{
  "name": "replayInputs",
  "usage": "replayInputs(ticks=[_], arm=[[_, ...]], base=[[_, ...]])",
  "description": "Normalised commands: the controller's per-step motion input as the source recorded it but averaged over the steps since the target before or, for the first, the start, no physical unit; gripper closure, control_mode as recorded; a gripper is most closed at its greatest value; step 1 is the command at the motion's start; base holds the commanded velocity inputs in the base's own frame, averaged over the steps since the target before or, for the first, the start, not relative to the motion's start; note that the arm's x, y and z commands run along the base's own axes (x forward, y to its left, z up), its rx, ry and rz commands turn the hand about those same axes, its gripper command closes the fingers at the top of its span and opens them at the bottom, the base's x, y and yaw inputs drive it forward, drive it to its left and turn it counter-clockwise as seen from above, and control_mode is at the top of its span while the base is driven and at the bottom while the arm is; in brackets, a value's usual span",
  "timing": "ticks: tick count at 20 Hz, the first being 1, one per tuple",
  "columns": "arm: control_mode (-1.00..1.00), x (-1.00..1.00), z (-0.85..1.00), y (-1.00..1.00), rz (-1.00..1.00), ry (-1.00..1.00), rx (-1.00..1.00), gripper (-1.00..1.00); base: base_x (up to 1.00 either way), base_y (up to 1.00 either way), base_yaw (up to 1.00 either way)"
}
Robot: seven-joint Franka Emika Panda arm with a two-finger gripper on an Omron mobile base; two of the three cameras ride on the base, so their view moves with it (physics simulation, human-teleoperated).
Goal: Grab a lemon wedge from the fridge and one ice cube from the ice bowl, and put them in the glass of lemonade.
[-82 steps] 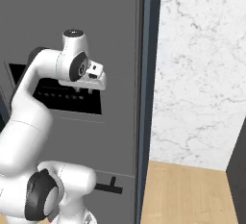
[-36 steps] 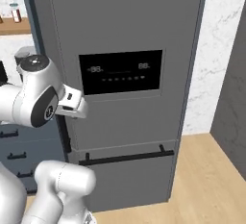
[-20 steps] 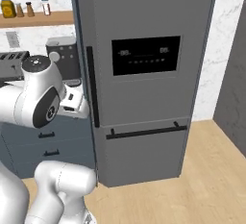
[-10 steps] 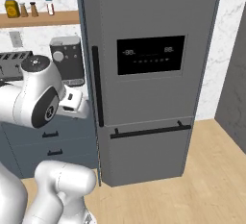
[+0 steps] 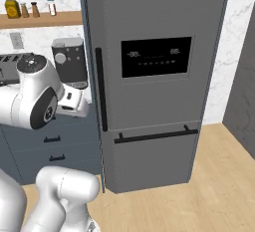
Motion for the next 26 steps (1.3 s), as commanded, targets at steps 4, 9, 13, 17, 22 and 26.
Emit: replayInputs(ticks=[4, 9, 13, 17, 22, 26], arm=[[-1.00, 1.00, 0.28, 0.00, 0.08, -0.01, 0.00, -1.00], [-1.00, 1.00, 0.22, -0.20, 0.06, 0.09, 0.00, -1.00], [-1.00, 1.00, -0.34, 0.02, 0.00, -0.06, -0.08, -1.00], [-1.00, 1.00, -0.63, 0.52, -0.05, -0.07, -0.19, -1.00], [-1.00, 0.95, -0.50, 0.58, -0.02, -0.13, -0.06, -1.00], [-1.00, 0.85, -0.20, 0.23, 0.00, -0.16, 0.01, -1.00]], base=[[0.00, 0.00, 0.00], [0.00, 0.00, 0.00], [0.00, 0.00, 0.00], [0.00, 0.00, 0.00], [0.00, 0.00, 0.00], [0.00, 0.00, 0.00]])
